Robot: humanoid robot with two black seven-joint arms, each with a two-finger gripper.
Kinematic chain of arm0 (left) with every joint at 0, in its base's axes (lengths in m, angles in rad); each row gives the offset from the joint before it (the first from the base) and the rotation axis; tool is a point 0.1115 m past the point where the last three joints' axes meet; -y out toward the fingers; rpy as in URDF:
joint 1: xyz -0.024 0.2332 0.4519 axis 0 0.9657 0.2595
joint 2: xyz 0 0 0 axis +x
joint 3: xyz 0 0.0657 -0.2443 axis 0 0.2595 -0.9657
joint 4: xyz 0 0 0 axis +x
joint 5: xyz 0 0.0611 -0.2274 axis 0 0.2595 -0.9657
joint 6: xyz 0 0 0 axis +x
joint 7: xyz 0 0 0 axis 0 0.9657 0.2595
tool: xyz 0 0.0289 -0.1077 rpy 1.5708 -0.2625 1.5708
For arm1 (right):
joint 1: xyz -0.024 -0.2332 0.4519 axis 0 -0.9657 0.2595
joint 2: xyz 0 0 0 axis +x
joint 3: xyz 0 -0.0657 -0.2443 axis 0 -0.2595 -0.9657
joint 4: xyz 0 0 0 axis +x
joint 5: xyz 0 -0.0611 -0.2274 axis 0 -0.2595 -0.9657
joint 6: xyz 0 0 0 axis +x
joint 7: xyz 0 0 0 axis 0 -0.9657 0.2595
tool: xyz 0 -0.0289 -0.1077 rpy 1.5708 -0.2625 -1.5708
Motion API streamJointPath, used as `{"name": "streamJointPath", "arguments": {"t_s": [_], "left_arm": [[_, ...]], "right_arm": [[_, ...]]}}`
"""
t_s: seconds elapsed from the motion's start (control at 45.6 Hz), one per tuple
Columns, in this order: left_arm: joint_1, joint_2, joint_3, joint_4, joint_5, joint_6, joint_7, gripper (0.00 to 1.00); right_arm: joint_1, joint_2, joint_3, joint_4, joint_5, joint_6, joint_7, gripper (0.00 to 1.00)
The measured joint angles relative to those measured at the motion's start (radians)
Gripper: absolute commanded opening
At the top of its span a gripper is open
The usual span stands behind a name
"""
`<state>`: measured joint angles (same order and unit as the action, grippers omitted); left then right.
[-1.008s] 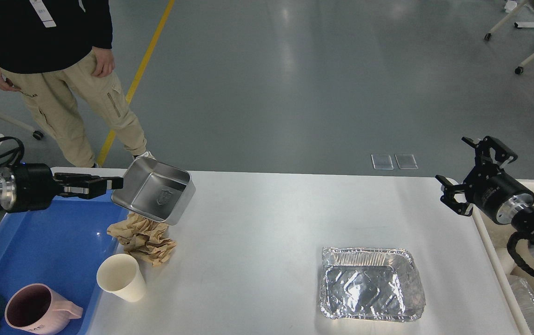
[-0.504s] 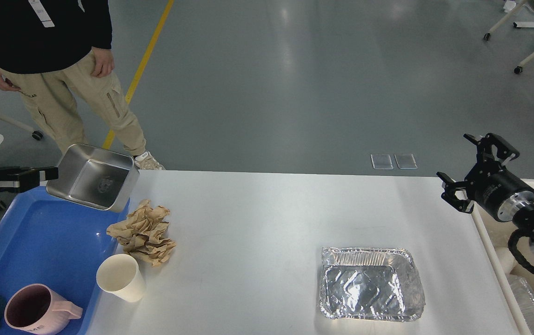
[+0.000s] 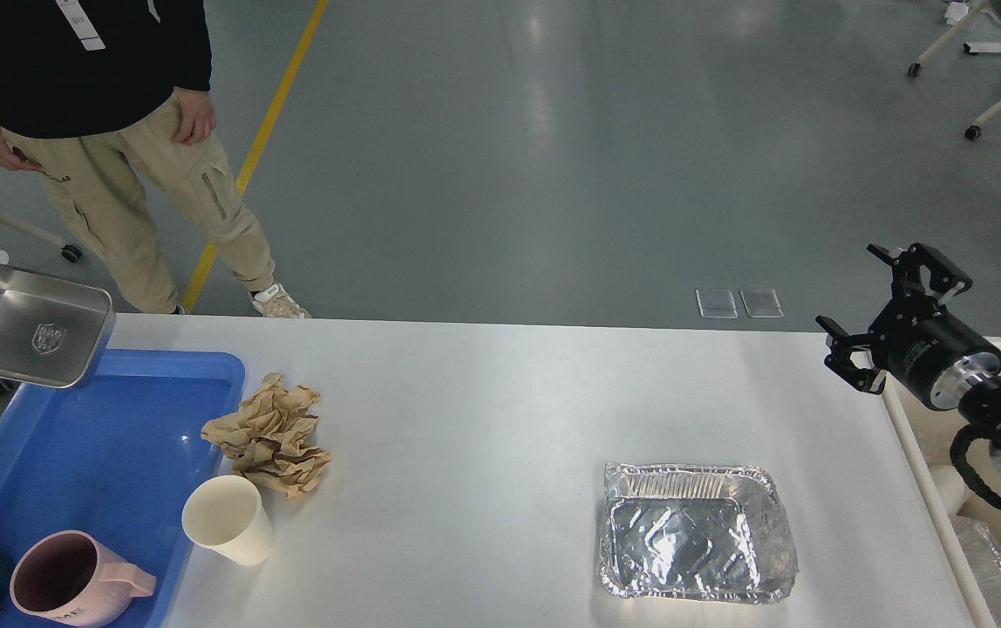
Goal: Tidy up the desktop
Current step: 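Lift the steel box with the left gripper and carry it over the blue tray, then lower the steel box into the blue tray and release it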
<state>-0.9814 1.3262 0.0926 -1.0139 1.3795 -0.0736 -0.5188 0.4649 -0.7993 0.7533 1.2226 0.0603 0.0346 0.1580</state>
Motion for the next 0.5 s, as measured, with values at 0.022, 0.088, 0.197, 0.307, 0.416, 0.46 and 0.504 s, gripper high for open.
{"name": "streamJointPath", "arguments": {"t_s": [0.022,0.088,0.197,0.307,0.416,0.46,0.504], "left_arm": [[0.017,-0.013,0.0,0.017,0.0,0.01,0.0,0.05],[0.053,-0.051,0.0,0.054,0.0,0.03,0.0,0.05],[0.09,-0.116,0.0,0.106,-0.002,0.049,0.0,0.05],[0.101,-0.187,0.0,0.157,-0.002,0.053,0.0,0.06],[0.112,-0.249,0.001,0.203,-0.002,0.054,-0.001,0.06],[0.117,-0.264,0.002,0.213,-0.002,0.054,-0.001,0.06],[0.121,-0.275,0.002,0.221,-0.002,0.054,-0.001,0.06]], "right_arm": [[0.0,0.0,0.0,0.0,0.0,0.0,0.0,1.0],[0.0,0.001,0.0,0.0,0.0,0.0,0.0,1.0],[0.0,0.002,0.0,0.0,-0.001,0.0,0.0,1.0],[0.001,0.001,0.0,0.0,-0.001,0.0,0.0,1.0],[0.001,-0.002,0.0,-0.001,-0.001,-0.001,0.0,1.0],[0.001,-0.003,0.0,-0.002,-0.001,-0.001,0.0,1.0],[0.001,-0.003,-0.001,-0.004,-0.002,-0.001,0.0,1.0]]}}
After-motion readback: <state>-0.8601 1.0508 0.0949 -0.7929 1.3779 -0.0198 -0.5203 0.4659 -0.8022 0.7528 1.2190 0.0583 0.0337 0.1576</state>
